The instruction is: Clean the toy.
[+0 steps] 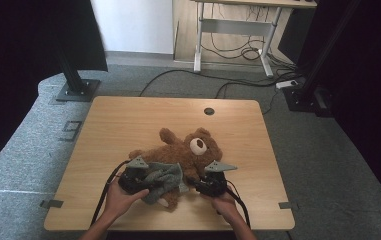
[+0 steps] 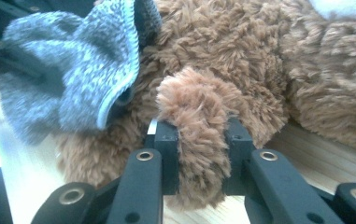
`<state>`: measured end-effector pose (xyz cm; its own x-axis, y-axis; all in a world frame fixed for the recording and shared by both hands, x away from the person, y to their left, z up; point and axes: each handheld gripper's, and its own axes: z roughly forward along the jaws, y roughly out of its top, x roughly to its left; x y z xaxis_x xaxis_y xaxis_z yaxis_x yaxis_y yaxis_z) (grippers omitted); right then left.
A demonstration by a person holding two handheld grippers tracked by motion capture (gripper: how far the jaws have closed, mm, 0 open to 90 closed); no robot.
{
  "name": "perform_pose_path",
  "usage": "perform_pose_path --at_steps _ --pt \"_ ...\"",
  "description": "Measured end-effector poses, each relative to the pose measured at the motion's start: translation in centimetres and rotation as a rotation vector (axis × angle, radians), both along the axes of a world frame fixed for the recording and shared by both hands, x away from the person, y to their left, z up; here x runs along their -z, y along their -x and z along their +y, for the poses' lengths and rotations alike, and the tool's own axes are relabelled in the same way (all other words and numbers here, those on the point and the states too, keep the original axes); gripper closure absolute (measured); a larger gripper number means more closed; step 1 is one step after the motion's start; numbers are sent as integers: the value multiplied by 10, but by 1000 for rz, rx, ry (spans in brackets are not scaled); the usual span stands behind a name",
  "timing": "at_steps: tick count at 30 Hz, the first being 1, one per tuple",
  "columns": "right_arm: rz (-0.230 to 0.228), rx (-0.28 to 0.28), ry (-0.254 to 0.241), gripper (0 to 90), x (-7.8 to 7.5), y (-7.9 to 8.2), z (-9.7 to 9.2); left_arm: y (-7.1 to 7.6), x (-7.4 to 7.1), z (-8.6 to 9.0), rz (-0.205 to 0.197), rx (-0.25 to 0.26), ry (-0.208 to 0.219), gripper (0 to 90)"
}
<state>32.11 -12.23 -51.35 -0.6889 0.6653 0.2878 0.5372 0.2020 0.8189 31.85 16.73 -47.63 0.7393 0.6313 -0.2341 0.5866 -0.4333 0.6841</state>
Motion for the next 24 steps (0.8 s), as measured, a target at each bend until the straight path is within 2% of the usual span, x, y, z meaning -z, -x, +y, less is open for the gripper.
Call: perform_pose_path --at_steps 8,13,15,17,19,21,24 --pt "4 -36 -9 728 0 4 7 -11 1 17 -37 -81 -23 669" --pt "2 -56 -11 727 1 6 14 -14 -1 28 -45 -121 -8 669" --pt "3 -55 -14 726 1 6 15 -6 -8 27 -52 -98 11 668" --pt "7 -53 -20 725 1 5 14 2 -13 22 -46 -54 35 667" --pt "12 -52 -27 724 1 4 14 7 -16 15 -40 -19 41 666" --pt "11 -49 -25 724 1 4 14 12 -15 4 -44 12 15 666" --pt "6 -48 -25 723 1 5 13 10 -7 -8 -40 12 -25 667"
